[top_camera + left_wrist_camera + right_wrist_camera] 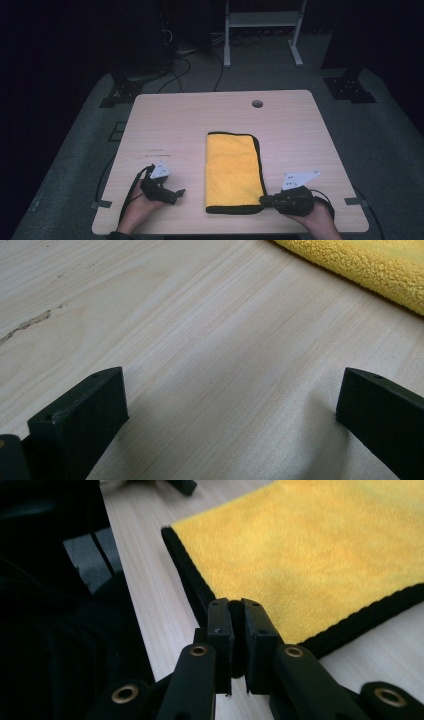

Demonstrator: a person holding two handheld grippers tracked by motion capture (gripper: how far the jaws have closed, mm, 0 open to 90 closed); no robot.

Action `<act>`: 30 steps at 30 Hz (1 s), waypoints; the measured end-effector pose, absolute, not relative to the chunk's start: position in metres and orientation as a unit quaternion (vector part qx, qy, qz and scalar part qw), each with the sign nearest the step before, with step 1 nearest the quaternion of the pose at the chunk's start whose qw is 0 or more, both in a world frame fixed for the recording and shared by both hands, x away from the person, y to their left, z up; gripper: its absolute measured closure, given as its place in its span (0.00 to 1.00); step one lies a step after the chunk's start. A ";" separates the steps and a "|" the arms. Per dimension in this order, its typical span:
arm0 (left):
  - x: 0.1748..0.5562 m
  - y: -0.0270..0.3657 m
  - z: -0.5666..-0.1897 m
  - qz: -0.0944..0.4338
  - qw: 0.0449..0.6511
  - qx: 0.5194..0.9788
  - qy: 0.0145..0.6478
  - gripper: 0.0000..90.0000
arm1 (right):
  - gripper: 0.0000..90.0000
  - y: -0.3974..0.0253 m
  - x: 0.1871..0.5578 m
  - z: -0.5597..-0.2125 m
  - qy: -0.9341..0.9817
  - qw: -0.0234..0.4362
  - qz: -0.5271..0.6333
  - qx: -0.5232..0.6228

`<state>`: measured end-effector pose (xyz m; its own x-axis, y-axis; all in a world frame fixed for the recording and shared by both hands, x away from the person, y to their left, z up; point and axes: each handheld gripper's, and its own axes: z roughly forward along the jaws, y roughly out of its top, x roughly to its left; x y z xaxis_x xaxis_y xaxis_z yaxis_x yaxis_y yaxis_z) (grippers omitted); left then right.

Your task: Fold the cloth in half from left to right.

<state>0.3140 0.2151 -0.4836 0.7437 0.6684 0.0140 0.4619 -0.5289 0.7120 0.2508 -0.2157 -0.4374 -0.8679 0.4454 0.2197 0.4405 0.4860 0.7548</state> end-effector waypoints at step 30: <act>0.314 0.215 -0.483 0.143 0.357 0.863 0.328 0.00 | 0.36 -0.222 0.329 -0.428 0.844 0.099 0.421 0.316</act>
